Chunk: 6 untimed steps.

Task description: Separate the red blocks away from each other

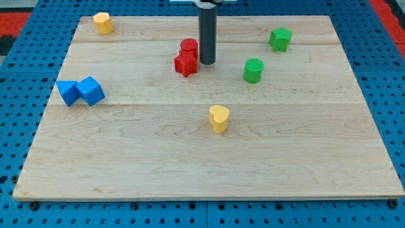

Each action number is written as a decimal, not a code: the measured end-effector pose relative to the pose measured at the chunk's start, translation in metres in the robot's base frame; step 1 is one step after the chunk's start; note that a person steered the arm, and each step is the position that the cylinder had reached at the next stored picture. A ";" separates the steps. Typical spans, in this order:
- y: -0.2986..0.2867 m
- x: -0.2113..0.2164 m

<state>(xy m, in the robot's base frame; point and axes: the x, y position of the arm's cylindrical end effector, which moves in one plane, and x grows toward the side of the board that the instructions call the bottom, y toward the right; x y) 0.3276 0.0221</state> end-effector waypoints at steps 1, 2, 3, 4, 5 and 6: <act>0.016 -0.034; -0.065 -0.073; -0.075 -0.026; -0.042 0.030; 0.011 0.058; -0.020 0.074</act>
